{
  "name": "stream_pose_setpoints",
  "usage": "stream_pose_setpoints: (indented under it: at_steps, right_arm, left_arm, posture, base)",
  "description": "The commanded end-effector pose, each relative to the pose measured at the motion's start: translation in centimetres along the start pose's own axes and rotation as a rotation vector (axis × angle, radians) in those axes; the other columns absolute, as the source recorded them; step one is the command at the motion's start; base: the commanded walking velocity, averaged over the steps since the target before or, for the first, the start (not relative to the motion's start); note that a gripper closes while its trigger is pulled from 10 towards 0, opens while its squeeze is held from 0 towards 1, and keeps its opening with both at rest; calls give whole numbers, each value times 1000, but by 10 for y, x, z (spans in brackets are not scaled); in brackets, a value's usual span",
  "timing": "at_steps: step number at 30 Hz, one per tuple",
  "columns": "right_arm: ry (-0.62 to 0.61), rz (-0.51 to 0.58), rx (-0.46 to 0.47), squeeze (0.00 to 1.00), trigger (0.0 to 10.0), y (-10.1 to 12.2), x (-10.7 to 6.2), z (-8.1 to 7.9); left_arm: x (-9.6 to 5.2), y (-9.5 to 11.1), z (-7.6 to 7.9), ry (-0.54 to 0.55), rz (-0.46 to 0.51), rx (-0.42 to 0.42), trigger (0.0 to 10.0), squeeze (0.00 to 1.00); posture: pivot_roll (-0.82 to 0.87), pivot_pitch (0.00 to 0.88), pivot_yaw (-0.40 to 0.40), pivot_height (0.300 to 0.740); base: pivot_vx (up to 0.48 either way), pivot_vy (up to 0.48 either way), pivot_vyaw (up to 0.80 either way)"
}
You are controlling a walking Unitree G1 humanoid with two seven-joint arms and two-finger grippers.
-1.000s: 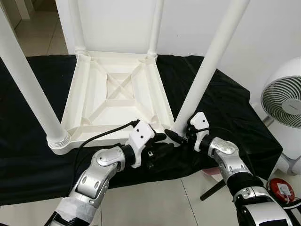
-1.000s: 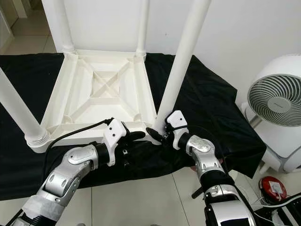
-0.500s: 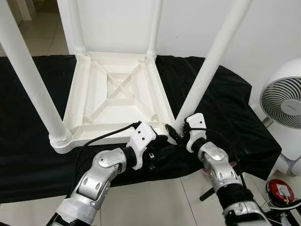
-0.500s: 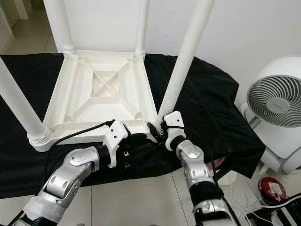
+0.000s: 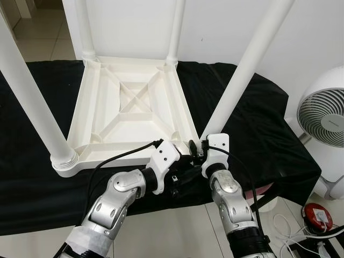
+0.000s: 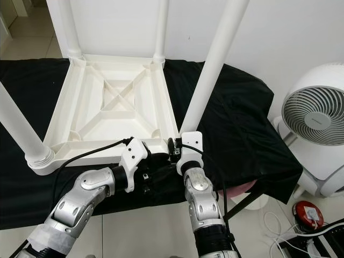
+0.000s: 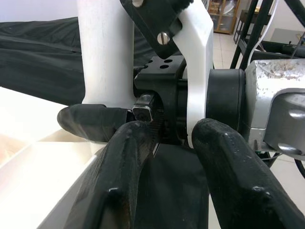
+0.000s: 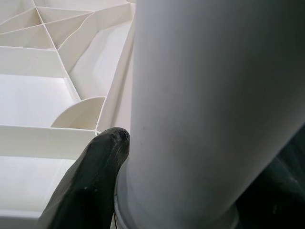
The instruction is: Building children table
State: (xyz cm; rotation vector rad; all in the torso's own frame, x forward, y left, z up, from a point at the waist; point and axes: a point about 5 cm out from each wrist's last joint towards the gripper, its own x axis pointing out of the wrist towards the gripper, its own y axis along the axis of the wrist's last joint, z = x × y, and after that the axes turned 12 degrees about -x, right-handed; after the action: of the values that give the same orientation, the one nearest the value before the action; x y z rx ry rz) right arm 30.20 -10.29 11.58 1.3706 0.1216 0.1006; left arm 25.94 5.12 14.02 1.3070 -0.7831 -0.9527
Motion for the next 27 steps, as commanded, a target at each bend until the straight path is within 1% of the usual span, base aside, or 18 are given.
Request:
stream_pose_setpoints:
  at_steps: [1, 3, 4, 6, 8, 9, 11, 12, 14, 15, 16, 17, 19, 20, 21, 22, 25, 27]
  right_arm:
    - [-15, -15, 66, 0, 10000, 0, -3, 0]
    - [-15, -15, 66, 0, 10000, 0, -3, 0]
    - [4, -7, 66, 1000, 10000, 1, -3, 0]
    - [105, 33, 46, 1000, 10000, 8, -3, -2]
    - [105, 33, 46, 1000, 10000, 8, -3, -2]
    - [132, 49, 43, 1000, 10000, 10, -4, -1]
    - [205, 61, 5, 1000, 10000, 8, -5, 10]
    - [205, 61, 5, 1000, 10000, 8, -5, 10]
    - [231, 45, -11, 1000, 10000, 5, -6, 17]
    - [244, 36, -71, 1000, 10000, 0, -5, 26]
    - [244, 36, -71, 1000, 10000, 0, -5, 26]
    - [253, 30, -115, 1000, 10000, -2, -4, 32]
    - [253, 30, -115, 1000, 10000, -2, -4, 32]
    - [262, 27, -152, 1000, 10000, -5, -2, 40]
    - [262, 27, -152, 1000, 10000, -5, -2, 40]
    - [310, 35, -169, 0, 10000, -6, -1, 48]
    - [356, 54, -189, 0, 10000, -6, 1, 53]
    - [443, 93, -220, 0, 10000, -3, 5, 61]
  left_arm:
    - [2, 0, 2, 15, 6, 6, 10000, 0]
    - [2, 0, 2, 15, 6, 6, 10000, 0]
    - [2, -1, 2, 16, 6, 6, 10000, 0]
    - [3, 0, 1, 19, 7, 7, 10000, 0]
    - [3, 0, 1, 19, 7, 7, 10000, 0]
    - [3, 0, 1, 20, 7, 7, 10000, 0]
    - [3, 1, 1, 17, 7, 10, 10000, 0]
    - [3, 1, 1, 17, 7, 10, 10000, 0]
    - [4, 2, 1, 15, 6, 12, 10000, 0]
    - [4, 2, 0, 17, 6, 13, 10000, 0]
    - [4, 2, 0, 17, 6, 13, 10000, 0]
    - [4, 3, -1, 18, 7, 14, 10000, 0]
    - [4, 3, -1, 18, 7, 14, 10000, 0]
    - [4, 3, -1, 21, 8, 14, 10000, 0]
    - [4, 3, -1, 21, 8, 14, 10000, 0]
    - [3, 4, -2, 23, 9, 16, 10000, 0]
    - [3, 4, -3, 25, 9, 17, 10000, 0]
    - [3, 5, -4, 27, 10, 20, 10000, 0]
  posture:
    - [-69, 0, -85, 740]
    - [-69, 0, -85, 740]
    - [-69, 0, -87, 740]
    - [-71, 0, -84, 740]
    - [-71, 0, -84, 740]
    - [-71, 0, -84, 740]
    - [-76, 0, -79, 740]
    - [-76, 0, -79, 740]
    - [-76, 0, -78, 740]
    - [-75, 0, -75, 740]
    - [-75, 0, -75, 740]
    - [-75, 0, -75, 740]
    - [-75, 0, -75, 740]
    - [-76, 0, -72, 740]
    - [-76, 0, -72, 740]
    - [-74, 0, -71, 740]
    - [-73, 0, -69, 740]
    - [-72, 0, -66, 740]
  base:
    - [0, 0, 0]
    - [0, 0, 0]
    - [0, 0, 0]
    - [0, 0, 0]
    - [0, 0, 0]
    - [0, 0, 0]
    - [0, 0, 0]
    - [0, 0, 0]
    - [0, 0, 0]
    - [0, 0, 0]
    - [0, 0, 0]
    - [0, 0, 0]
    - [0, 0, 0]
    - [0, 0, 0]
    - [0, 0, 0]
    - [0, 0, 0]
    - [0, 0, 0]
    - [0, 0, 0]
